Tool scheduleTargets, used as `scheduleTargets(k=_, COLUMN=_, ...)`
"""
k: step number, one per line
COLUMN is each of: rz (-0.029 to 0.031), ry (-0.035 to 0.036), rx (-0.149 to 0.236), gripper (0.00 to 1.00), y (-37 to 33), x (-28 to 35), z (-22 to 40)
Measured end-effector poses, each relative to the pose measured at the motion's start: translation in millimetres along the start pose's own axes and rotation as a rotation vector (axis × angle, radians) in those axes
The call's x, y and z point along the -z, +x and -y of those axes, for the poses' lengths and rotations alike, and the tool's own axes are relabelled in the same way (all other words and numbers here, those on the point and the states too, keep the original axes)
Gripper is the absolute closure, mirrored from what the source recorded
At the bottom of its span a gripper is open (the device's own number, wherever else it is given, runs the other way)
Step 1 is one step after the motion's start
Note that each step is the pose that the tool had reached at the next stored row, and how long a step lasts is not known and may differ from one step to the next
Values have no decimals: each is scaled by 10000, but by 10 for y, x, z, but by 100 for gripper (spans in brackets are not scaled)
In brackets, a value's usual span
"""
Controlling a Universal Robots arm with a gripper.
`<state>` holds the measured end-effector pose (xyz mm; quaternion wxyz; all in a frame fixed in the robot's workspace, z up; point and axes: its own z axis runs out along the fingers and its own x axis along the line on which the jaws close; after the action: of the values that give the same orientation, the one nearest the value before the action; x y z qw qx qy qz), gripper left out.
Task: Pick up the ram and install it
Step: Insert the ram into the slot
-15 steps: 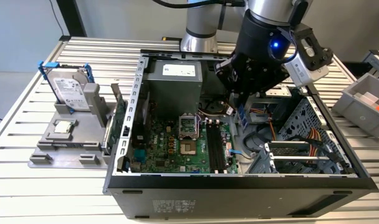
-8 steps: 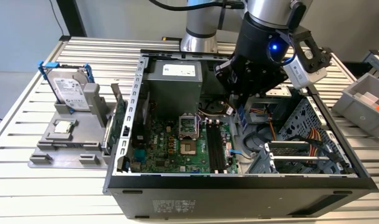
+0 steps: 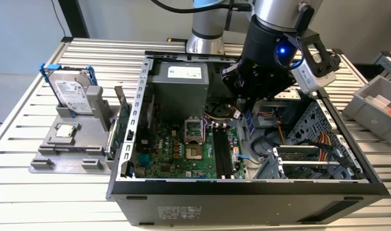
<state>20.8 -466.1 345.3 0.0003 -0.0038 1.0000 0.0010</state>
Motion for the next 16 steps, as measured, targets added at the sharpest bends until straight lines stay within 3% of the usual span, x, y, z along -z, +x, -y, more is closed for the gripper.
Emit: scheduleTargets(k=16, rz=1, ry=-1, rx=0, gripper=100, y=0, x=-74, z=-8)
